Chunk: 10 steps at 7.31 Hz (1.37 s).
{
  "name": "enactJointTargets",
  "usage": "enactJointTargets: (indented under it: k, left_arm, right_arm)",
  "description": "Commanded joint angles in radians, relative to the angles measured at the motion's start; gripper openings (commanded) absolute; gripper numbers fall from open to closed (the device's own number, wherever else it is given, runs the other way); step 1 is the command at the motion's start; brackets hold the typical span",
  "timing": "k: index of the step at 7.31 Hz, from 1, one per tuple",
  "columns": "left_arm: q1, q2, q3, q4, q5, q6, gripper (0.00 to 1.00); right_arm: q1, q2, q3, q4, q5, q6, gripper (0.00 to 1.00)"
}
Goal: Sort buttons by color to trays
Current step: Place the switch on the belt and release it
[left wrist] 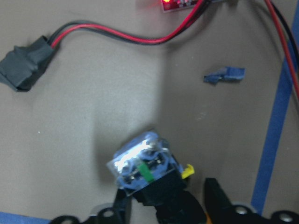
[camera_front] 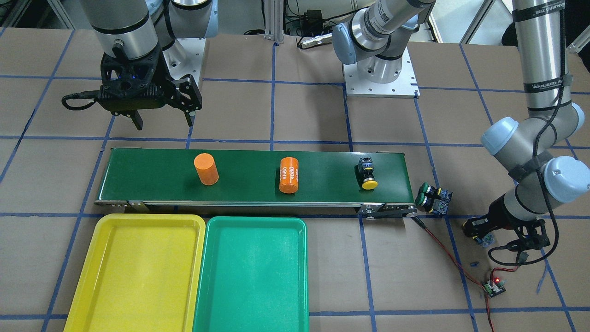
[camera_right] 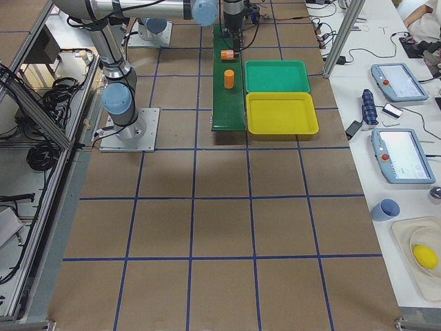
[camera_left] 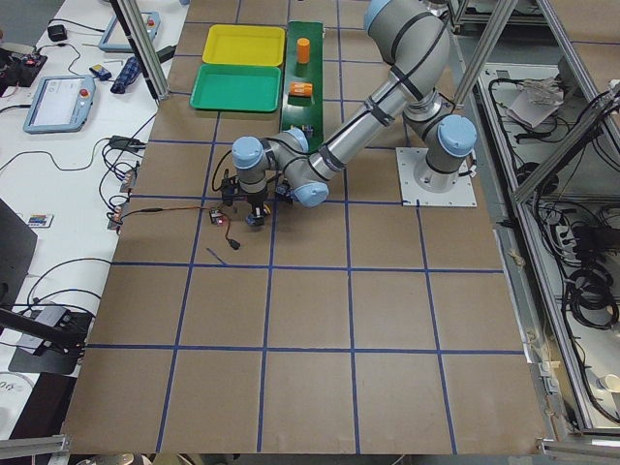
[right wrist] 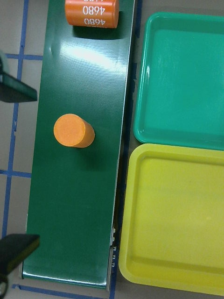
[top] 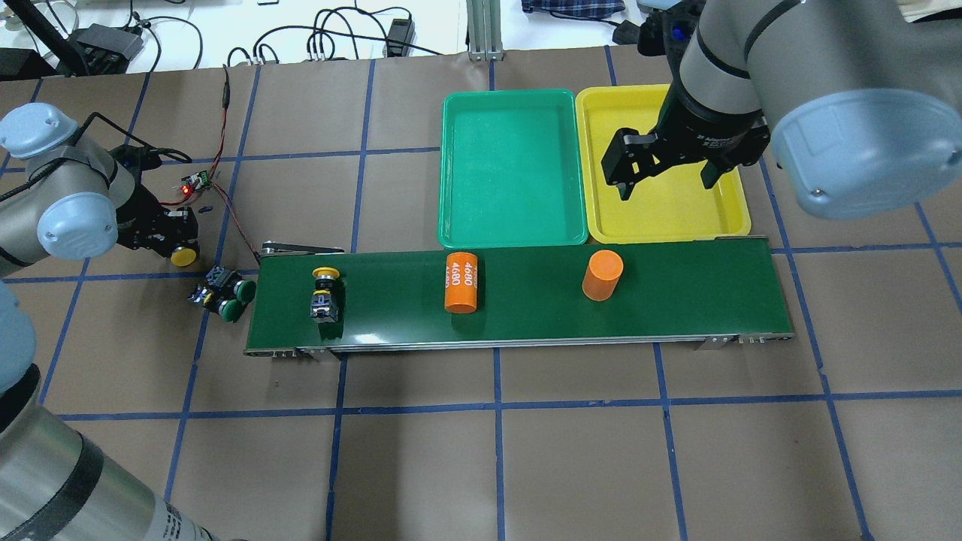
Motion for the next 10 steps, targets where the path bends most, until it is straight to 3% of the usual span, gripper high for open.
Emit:
enactJointTargets:
  k: [1,3,6,7,10]
  left_arm:
    - [-0.014,0.037,0.003,-0.009,0.0,0.002,0.0]
    - [-0.046,0.132,-0.007,-0.07,-0.006,0.013,0.0]
    - [-0.251,0.333,-0.027,-0.292,-0.012,0.016,0.0]
    - [-0.33,0.359,-0.046,-0.303,-0.012,0.016,0.0]
    - [-0.346,0.402,-0.196,-0.27,-0.042,0.112,0.0]
  right_arm:
    - [0.001,0.0,0.0,0.0,0.0,-0.002,1.0]
    - [0.006,0.0,0.0,-0.002,0.0,0.0,1.0]
    - [0.007,0.0,0.0,-0.005,0.0,-0.002,1.0]
    - [0.007,0.0,0.0,-0.005,0.0,-0.002,1.0]
    - [0.007,0.0,0.001,-0.002,0.0,-0.002,1.0]
